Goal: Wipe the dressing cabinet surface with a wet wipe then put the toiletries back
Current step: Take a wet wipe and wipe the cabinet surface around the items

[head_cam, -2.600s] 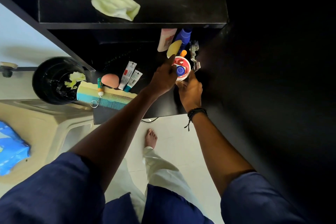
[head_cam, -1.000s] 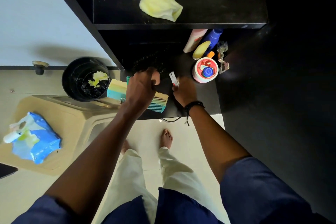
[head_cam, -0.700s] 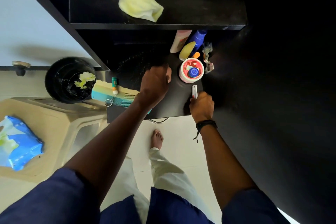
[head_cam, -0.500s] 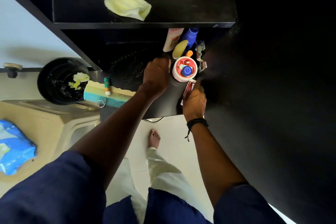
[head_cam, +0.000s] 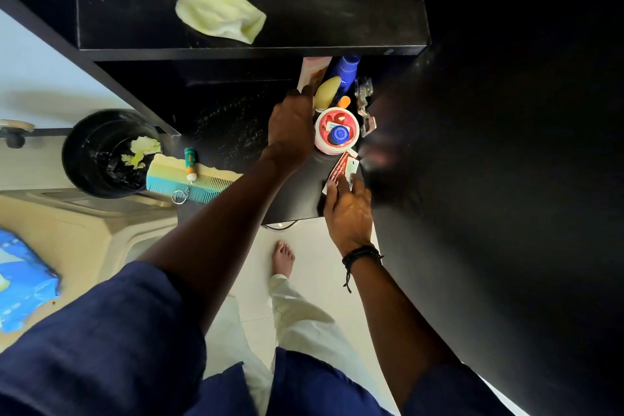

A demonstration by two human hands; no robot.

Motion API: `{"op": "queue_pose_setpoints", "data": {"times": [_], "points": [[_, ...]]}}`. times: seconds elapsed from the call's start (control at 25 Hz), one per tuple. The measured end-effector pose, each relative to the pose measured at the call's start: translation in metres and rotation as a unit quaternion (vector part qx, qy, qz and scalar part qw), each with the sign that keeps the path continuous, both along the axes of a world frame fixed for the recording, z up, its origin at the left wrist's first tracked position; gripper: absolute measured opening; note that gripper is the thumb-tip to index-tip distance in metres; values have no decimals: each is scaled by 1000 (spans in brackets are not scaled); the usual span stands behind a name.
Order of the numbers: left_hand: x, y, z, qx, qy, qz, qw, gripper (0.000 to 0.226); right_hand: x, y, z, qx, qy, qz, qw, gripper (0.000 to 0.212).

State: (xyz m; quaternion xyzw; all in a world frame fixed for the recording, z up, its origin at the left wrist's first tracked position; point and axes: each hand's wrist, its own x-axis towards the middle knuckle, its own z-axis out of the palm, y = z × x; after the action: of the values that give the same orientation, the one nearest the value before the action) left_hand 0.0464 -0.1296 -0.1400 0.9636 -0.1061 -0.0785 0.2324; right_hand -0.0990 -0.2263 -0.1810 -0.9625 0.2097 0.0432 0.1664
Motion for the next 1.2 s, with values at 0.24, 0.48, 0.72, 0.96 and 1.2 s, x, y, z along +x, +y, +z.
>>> {"op": "queue_pose_setpoints", "data": {"times": [0.24,0.48,0.72,0.96,1.2], "points": [[4,1,3,5,-23,20,1000,35,8,-9,-5,6,45,-3,999,47],[7,-8,-1,-42,-27,40,998,33,7,-17,-8,-11,59,8,998,48],[8,-4,-4,-61,-34,32,997,33,7,-12,8,-2,-24,21,1000,44],[-12,22,1,-93,-3,27,995,52,13,14,13,60,-51,57,995,42],[-54,88,2,-67,-10,113,991,42,19,67,9,154,-18,185,970,49]]}}
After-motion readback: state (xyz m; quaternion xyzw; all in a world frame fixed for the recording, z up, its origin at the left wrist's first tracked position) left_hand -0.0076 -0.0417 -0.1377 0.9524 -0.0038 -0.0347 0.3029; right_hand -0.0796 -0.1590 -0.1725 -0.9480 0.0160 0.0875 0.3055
